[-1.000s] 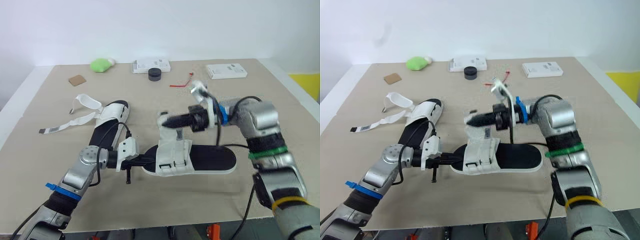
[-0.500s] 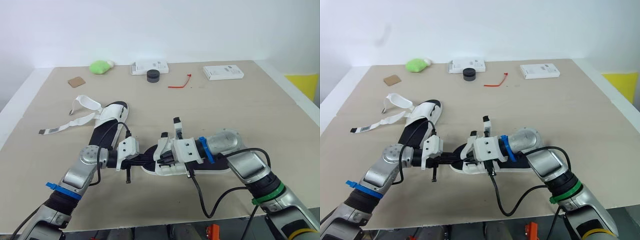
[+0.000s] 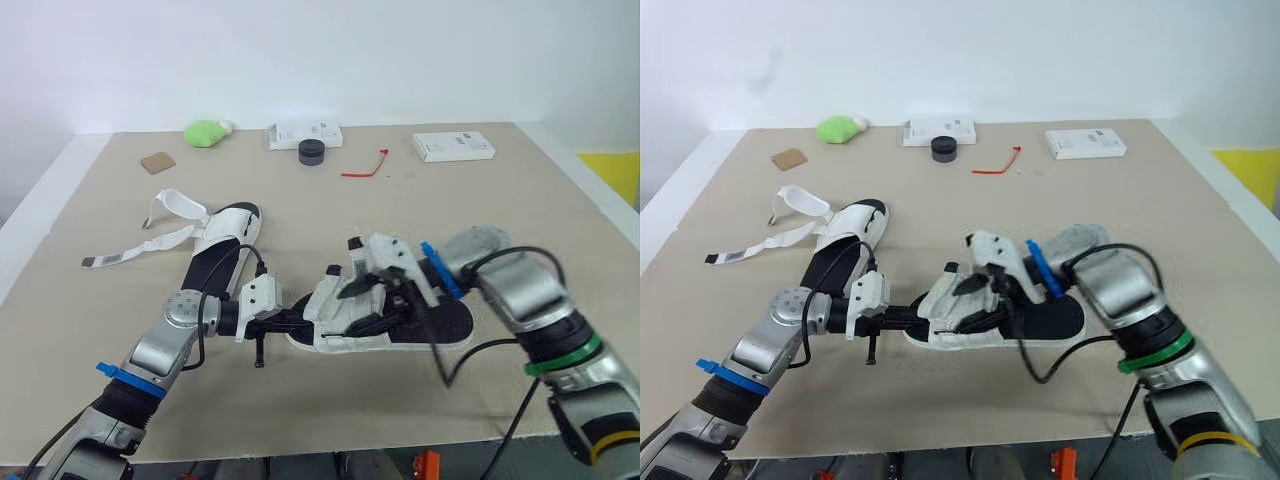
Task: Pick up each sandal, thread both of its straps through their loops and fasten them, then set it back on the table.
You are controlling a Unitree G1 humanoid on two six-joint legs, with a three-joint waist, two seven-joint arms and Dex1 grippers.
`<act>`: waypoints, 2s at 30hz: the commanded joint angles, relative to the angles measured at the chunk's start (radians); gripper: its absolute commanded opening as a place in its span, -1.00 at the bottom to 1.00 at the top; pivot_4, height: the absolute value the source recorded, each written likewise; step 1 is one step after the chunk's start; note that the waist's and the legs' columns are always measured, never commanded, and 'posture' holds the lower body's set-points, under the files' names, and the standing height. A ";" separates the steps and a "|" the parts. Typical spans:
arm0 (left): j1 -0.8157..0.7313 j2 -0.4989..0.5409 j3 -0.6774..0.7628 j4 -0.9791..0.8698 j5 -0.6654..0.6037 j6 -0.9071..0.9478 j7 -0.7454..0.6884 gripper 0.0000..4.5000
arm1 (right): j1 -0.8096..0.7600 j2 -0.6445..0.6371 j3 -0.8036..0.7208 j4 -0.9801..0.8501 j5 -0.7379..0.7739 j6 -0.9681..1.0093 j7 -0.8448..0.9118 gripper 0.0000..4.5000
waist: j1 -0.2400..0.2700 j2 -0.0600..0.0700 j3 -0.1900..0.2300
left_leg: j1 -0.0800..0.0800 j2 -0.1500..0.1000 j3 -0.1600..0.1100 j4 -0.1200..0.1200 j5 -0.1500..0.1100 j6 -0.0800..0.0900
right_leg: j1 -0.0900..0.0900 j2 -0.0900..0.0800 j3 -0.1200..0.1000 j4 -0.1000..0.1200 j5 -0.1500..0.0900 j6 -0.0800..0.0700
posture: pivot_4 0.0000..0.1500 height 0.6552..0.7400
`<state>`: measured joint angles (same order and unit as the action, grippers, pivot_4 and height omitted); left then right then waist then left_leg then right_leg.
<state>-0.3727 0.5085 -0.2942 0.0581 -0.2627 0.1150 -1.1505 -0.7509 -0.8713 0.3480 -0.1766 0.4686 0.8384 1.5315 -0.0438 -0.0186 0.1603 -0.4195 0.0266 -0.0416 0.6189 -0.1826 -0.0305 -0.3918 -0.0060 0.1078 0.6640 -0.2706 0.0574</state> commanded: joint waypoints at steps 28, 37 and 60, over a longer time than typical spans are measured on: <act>0.043 0.018 -0.031 0.051 0.056 0.030 0.007 -1.00 | -0.225 0.385 -0.257 0.308 0.088 0.569 -0.719 0.56 | -0.005 0.000 0.000 | -0.001 0.001 -0.003 -0.001 0.001 0.000 | -0.003 0.004 -0.001 0.001 0.004 -0.001 | 1.00 1.00; 0.051 0.019 -0.026 0.043 0.056 0.034 0.016 -1.00 | -0.189 0.371 -0.206 0.269 0.125 0.595 -0.691 0.56 | -0.005 0.000 0.000 | -0.001 0.002 -0.003 -0.001 0.001 0.000 | -0.003 0.004 -0.001 0.001 0.004 -0.001 | 1.00 1.00; 0.053 0.014 -0.026 0.047 0.059 0.033 0.014 -1.00 | -0.127 0.295 -0.285 0.016 0.279 0.386 -0.492 -0.98 | -0.004 0.001 0.001 | -0.003 0.002 -0.003 -0.001 0.001 0.000 | -0.004 0.005 -0.001 0.000 0.004 0.000 | 1.00 1.00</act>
<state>-0.3559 0.5107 -0.2785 0.0478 -0.2625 0.1141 -1.1437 -0.8768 -0.5466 0.1075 -0.0817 0.6874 1.2560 0.9732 -0.0474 -0.0176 0.1611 -0.4223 0.0283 -0.0450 0.6177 -0.1812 -0.0306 -0.3957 -0.0014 0.1069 0.6645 -0.2667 0.0571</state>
